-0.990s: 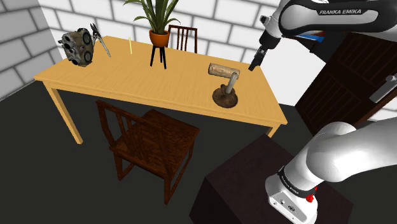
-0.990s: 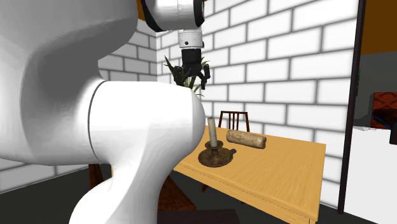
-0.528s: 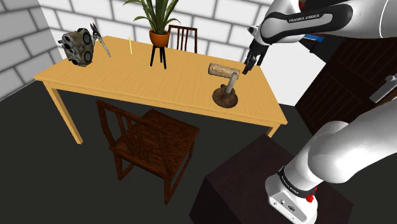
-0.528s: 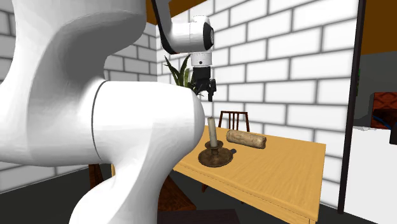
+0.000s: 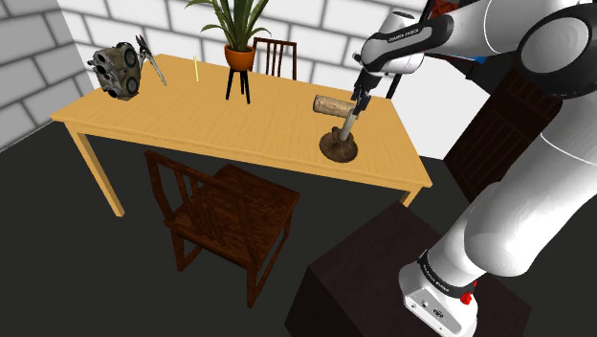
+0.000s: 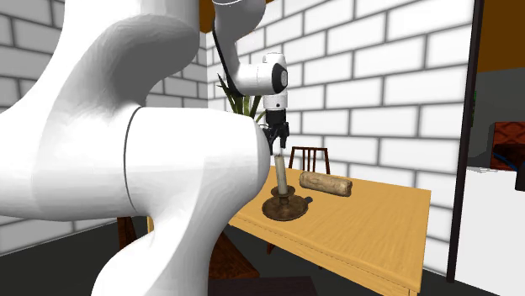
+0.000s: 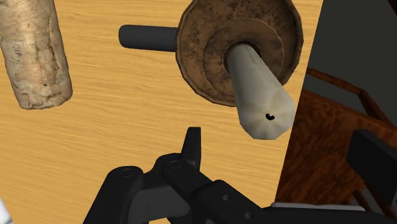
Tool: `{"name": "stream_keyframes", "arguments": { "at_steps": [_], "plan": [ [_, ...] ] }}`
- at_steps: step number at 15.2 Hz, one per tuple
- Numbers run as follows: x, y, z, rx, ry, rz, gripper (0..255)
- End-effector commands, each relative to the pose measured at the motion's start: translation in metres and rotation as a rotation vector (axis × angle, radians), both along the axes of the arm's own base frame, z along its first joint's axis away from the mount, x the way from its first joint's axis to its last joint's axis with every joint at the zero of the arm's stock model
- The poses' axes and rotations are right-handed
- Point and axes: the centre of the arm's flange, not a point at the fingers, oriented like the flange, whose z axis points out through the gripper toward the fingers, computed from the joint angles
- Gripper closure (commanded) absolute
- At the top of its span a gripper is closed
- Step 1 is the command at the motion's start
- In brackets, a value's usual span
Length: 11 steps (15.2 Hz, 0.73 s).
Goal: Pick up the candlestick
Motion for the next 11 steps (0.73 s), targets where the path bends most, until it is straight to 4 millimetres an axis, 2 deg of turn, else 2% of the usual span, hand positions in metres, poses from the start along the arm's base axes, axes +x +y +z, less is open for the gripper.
{"name": "stream_keyframes", "arguments": {
  "at_steps": [1, 7, 9, 10, 11],
  "plan": [
    [0.007, -0.005, -0.011, -0.006, 0.003, 0.027, 0],
    [0.007, -0.005, -0.043, -0.006, 0.003, 0.027, 0],
    [0.007, -0.005, -0.046, -0.006, 0.003, 0.027, 0],
    [0.008, -0.005, -0.046, -0.006, 0.003, 0.026, 255],
    [0.007, -0.005, -0.045, -0.006, 0.003, 0.026, 255]
  ]
}}
